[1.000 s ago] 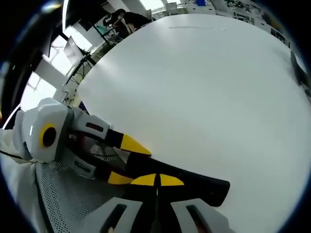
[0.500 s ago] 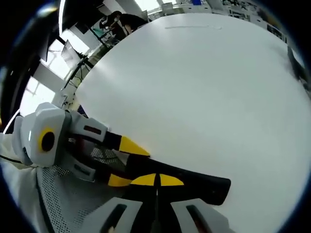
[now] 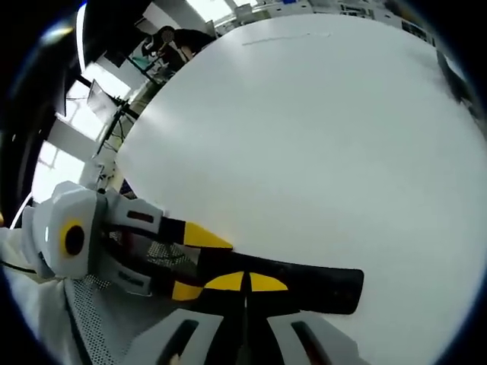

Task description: Press the specified remote control buttons in sequence, fully releasing each button before pressing the next.

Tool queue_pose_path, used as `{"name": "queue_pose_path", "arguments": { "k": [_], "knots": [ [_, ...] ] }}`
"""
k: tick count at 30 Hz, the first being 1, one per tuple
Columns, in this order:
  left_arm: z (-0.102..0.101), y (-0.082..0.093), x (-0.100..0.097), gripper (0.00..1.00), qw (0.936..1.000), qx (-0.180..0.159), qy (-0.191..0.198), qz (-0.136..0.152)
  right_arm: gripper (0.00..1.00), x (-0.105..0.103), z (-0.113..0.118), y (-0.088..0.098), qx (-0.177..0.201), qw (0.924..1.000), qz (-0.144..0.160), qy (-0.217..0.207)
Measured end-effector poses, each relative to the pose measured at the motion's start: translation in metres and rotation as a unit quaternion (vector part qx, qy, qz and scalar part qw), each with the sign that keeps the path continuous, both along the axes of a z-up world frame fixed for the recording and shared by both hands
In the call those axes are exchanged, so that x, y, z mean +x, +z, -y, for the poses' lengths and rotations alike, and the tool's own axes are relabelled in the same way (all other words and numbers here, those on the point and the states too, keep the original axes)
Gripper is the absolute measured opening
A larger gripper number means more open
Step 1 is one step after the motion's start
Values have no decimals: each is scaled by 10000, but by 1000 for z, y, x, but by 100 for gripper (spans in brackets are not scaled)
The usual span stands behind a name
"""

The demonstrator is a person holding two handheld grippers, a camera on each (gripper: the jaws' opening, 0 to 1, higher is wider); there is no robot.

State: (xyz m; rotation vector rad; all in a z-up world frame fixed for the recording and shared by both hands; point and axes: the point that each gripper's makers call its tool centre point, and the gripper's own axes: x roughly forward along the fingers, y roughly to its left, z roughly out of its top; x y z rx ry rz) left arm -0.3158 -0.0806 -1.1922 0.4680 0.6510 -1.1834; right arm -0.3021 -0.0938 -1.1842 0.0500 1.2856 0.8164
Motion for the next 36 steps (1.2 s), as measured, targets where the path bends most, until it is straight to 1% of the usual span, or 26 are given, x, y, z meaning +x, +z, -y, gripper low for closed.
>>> {"name": "queue_pose_path", "arguments": {
  "k": [1, 5, 10, 12, 14, 17, 24, 33, 36],
  "knots": [
    [1, 0, 0, 25, 10000, -14, 8, -6, 0, 0, 0, 0, -5, 10000, -13, -4],
    [2, -1, 0, 25, 10000, -30, 3, -3, 0, 1, 2, 0, 70, 9996, -232, -155],
    [2, 0, 1, 25, 10000, -44, -8, 2, 0, -1, -2, 3, 130, 9996, -238, -119],
    [2, 0, 1, 25, 10000, -47, -14, 6, 0, -1, -4, 3, 142, 9996, -219, -73],
    [2, -1, 1, 25, 10000, -49, -17, 6, 0, -2, -4, 1, 71, 9998, -192, -27],
    [2, 0, 1, 25, 10000, -47, -20, 5, 0, -2, -3, 2, 83, 9998, -190, -34],
    [2, 0, 0, 24, 10000, -53, -29, 8, 0, -1, -3, 0, 32, 10000, -58, 56],
    [2, 0, 0, 25, 10000, -51, -24, -3, 0, -2, -3, 1, 106, 9999, -119, 48],
    [2, -1, 0, 25, 10000, -55, -19, -8, 0, -3, -3, 2, -16, 9998, 72, 173]
  ]
}}
